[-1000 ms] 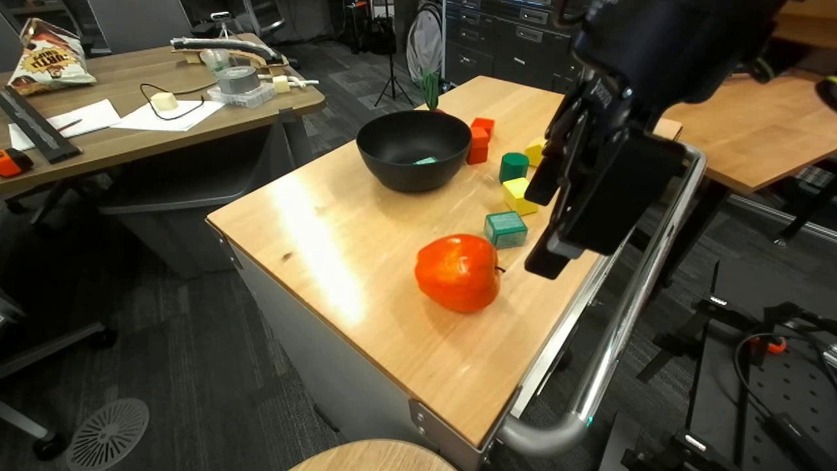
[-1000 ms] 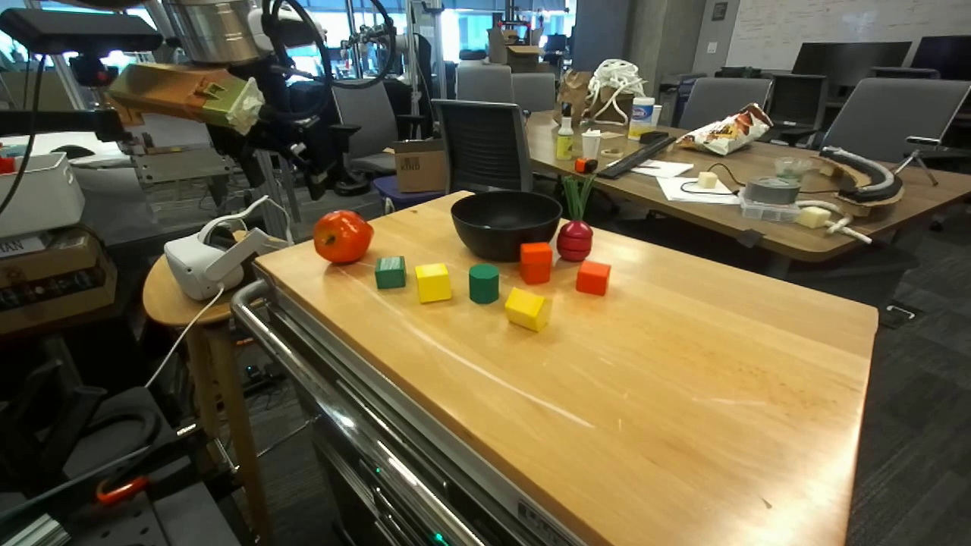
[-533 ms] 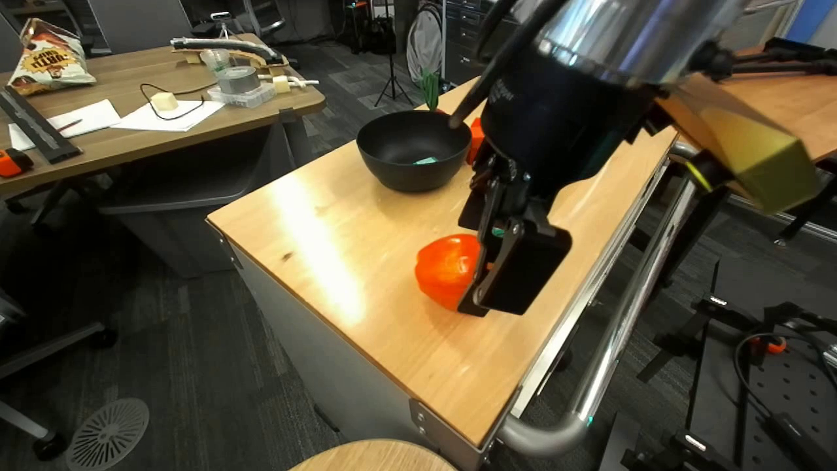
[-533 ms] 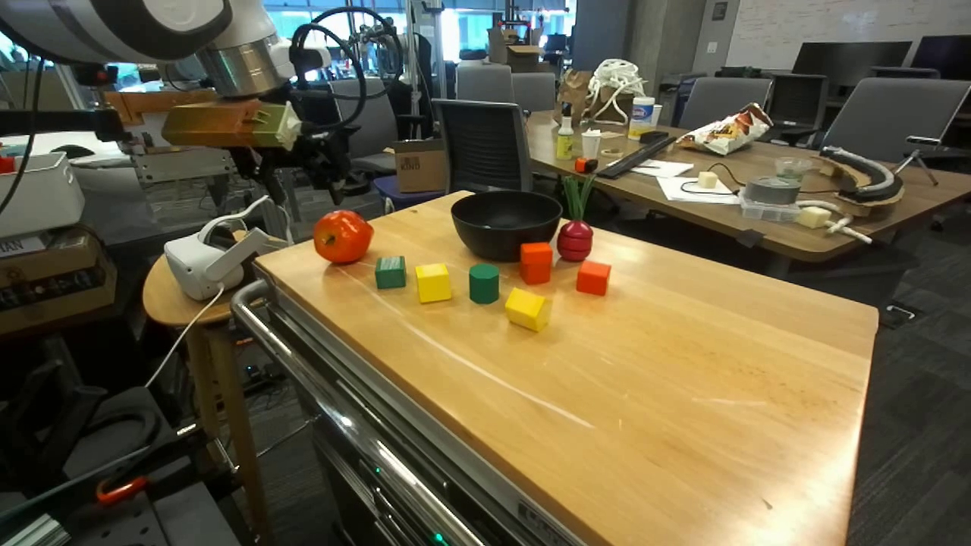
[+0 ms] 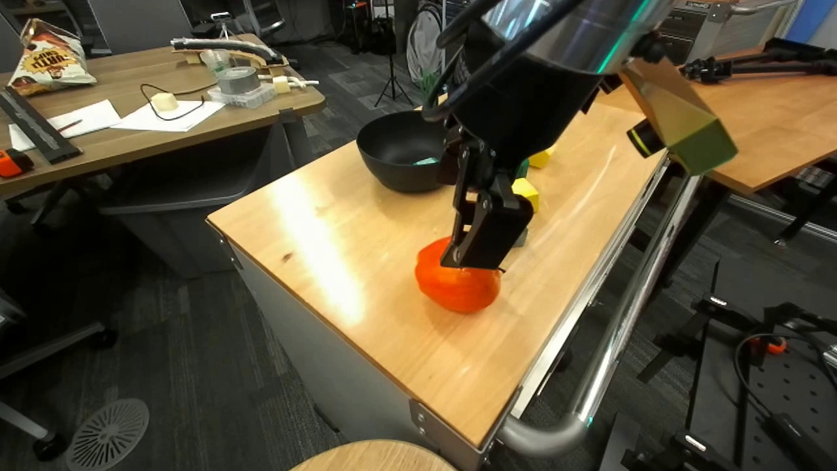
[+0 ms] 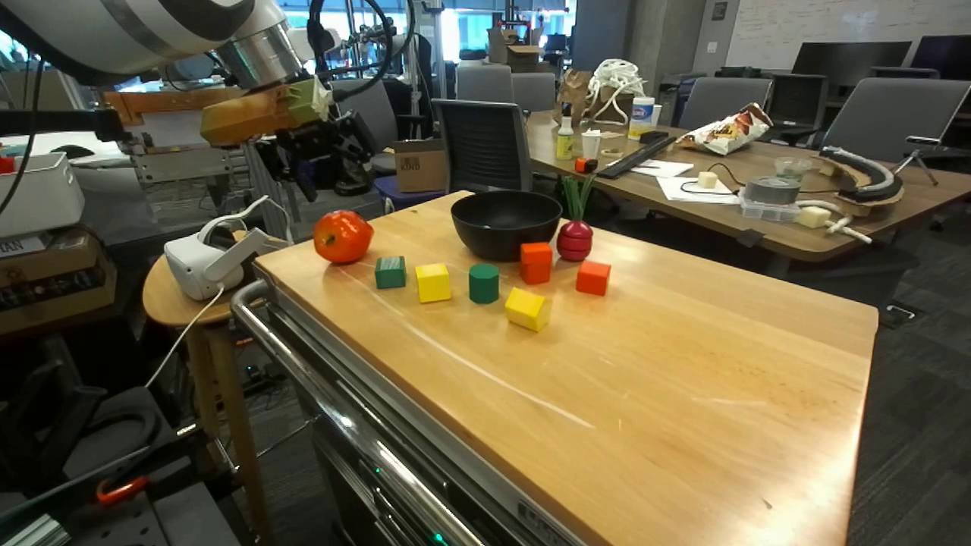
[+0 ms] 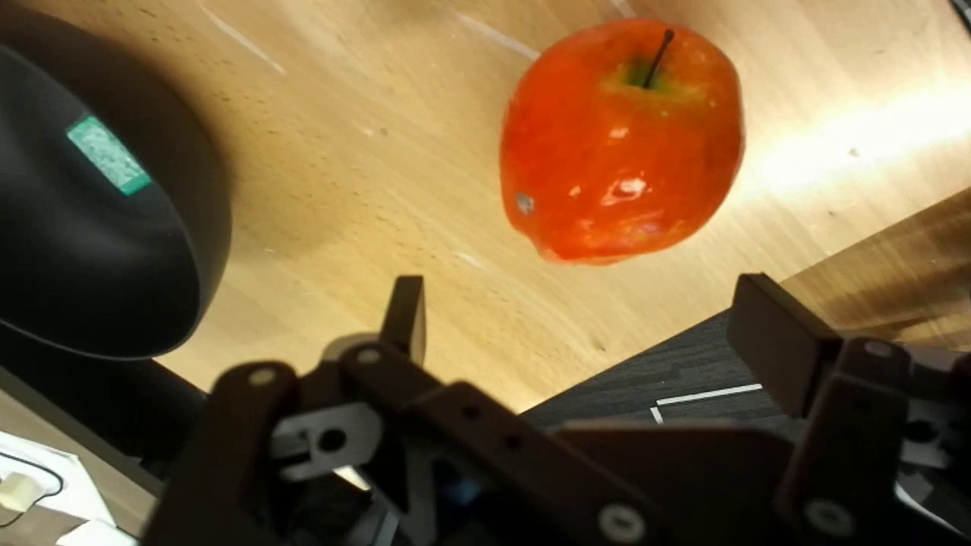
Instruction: Move the apple backwards, place the radish and blocks inside the black bowl
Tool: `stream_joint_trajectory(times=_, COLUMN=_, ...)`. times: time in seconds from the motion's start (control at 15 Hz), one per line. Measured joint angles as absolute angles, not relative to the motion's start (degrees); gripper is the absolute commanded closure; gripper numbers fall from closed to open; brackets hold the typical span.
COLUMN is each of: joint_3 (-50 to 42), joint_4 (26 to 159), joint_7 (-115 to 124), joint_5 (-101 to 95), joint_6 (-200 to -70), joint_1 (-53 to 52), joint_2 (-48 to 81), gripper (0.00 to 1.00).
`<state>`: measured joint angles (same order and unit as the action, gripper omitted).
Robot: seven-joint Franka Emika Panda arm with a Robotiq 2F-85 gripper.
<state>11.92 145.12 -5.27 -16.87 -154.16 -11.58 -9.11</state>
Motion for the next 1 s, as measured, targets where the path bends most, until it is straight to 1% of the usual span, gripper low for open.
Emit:
stream_joint_trajectory(times=0.27, joint_3=11.90, joint_4=145.34, joint_7=-5.25, joint_5=-16.75, joint_6=-153.78, joint_1=-11.57, joint_2=-8.80, gripper=0.00)
stream_joint_trajectory(times=0.53, joint_3=11.85, joint_4=145.16, joint_7=-4.39, joint_5=-16.14, joint_6=-150.78, joint_1=-11.41, joint_2=-7.94, gripper=0.00)
stream_joint_trajectory(times=0.93, joint_3=11.84, joint_4=145.02, joint_7=1.74, joint_5=-14.30, joint_6=-150.00, joint_1=-11.35, joint_2=-4.52, gripper=0.00)
stream_joint_trajectory(times=1.0, joint_3=11.83, joint_4=144.88, joint_7=3.22, joint_5=-13.98, joint_6=-150.06, joint_1=-11.33, joint_2=-3.80, gripper=0.25)
